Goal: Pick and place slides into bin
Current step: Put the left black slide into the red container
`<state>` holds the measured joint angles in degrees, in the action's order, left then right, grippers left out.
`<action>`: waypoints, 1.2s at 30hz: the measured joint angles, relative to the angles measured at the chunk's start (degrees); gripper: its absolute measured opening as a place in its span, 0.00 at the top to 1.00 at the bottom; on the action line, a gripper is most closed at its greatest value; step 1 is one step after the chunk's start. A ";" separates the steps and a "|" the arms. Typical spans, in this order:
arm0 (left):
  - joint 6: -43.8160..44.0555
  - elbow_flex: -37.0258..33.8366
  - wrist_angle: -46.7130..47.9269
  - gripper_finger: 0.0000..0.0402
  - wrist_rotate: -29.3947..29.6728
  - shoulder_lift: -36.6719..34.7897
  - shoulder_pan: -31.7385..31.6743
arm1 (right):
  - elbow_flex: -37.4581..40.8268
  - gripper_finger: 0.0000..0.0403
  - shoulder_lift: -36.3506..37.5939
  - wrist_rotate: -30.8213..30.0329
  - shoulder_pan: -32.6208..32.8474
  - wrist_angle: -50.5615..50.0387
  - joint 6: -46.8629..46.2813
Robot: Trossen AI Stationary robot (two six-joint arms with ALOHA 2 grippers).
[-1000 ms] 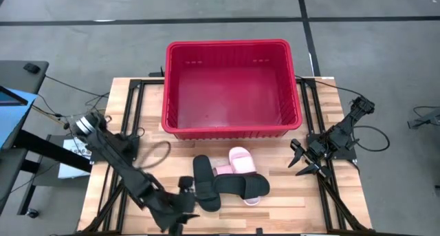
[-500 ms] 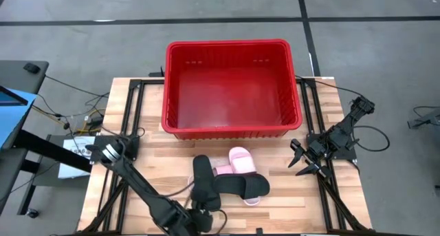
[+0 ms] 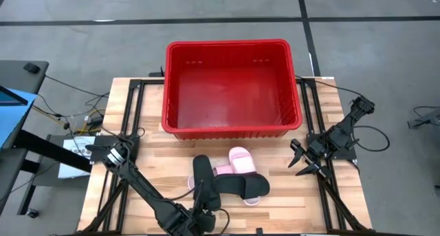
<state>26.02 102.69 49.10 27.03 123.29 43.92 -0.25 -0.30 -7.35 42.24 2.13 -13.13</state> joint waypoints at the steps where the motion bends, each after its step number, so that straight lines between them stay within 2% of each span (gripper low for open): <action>1: 0.15 -0.02 -0.07 0.50 0.04 0.30 -0.21 | -0.01 0.57 -0.01 0.00 0.02 -0.01 0.01; 8: 0.64 -0.11 0.48 0.50 -3.98 3.35 -0.39 | 0.00 0.57 -0.04 0.00 0.00 0.02 0.00; 17: 6.35 -0.26 3.73 0.50 1.19 5.04 -0.62 | 0.00 0.57 -0.07 -0.04 0.00 0.03 0.02; 26: 8.83 -0.42 2.46 0.51 -1.32 7.18 -0.96 | -0.02 0.58 -0.07 -0.04 0.00 0.03 0.00; 29: 9.99 -0.42 2.46 0.59 -1.51 7.18 -0.91 | 0.00 0.58 -0.07 -0.02 0.00 0.02 0.02; 31: 10.67 -0.44 2.76 0.70 -1.88 7.18 -0.90 | 0.00 0.57 -0.07 -0.03 0.00 0.03 0.02; 34: 10.73 -0.17 2.78 0.91 -4.31 7.18 -0.85 | -0.02 0.57 -0.07 -0.04 0.00 0.03 0.00; 36: 11.29 -0.15 2.84 0.97 -4.87 7.18 -0.83 | -0.02 0.57 -0.07 -0.02 0.00 0.01 0.00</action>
<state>37.30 102.54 51.94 22.16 130.48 43.09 -0.27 -0.36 -7.38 42.24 2.13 -13.13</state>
